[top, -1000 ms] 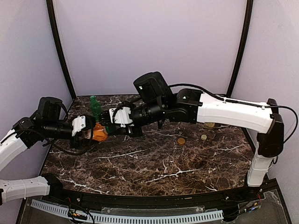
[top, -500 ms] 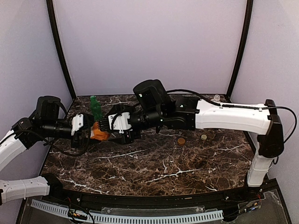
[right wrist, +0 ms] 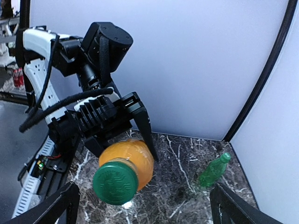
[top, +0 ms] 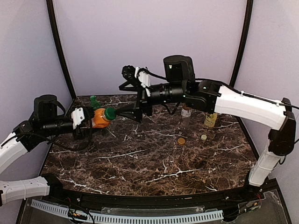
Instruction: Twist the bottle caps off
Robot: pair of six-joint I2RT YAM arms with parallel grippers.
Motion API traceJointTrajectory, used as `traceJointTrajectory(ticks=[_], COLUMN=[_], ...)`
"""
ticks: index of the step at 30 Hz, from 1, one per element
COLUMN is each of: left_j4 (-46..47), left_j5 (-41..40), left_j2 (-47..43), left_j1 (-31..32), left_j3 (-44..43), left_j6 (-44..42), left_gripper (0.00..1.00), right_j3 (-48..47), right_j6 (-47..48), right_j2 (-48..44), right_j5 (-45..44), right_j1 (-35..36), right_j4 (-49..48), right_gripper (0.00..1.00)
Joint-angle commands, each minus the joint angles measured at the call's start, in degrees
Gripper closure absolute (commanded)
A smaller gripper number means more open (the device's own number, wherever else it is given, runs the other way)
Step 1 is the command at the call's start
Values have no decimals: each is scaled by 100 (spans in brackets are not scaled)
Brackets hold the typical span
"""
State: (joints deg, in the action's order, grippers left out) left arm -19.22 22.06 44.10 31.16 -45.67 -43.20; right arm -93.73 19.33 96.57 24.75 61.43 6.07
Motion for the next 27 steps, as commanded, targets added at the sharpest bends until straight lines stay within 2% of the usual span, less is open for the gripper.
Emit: traceJointTrajectory(ticks=[1,6,10,16,23,25,27], left_j4=[1227,1581,1631,1657,1770,1780,1787], left_j5=[-1086,-1384,-1420,-1491,-1591,-1584,-1583], left_j2=[-33,7,28,34,54,62,60], left_j1=[22,22,31,31,30,31,31], left_j3=[308,413,442,437,486,481,468], left_j6=[-146,-262,-259,-280,-364,-355,-350], left_gripper=[96,96,96,96,96,96,96], right_j3=[-260,-920,-1328,-1449,-1764,-1809,-1829], right_j6=[-1602,-3244,-3911,-4017,-3720,-3709,-3674], right_j2=[194,597,919,1127,1328,1378,1399], right_j5=[630,-183,-388,-743,-991,-1068,-1116], right_j1=[-53,-79,-63,-33,162,166,168], right_j4=[0,-43,2,277,760,867,911], right_gripper=[3,7,14,17,19,22,30])
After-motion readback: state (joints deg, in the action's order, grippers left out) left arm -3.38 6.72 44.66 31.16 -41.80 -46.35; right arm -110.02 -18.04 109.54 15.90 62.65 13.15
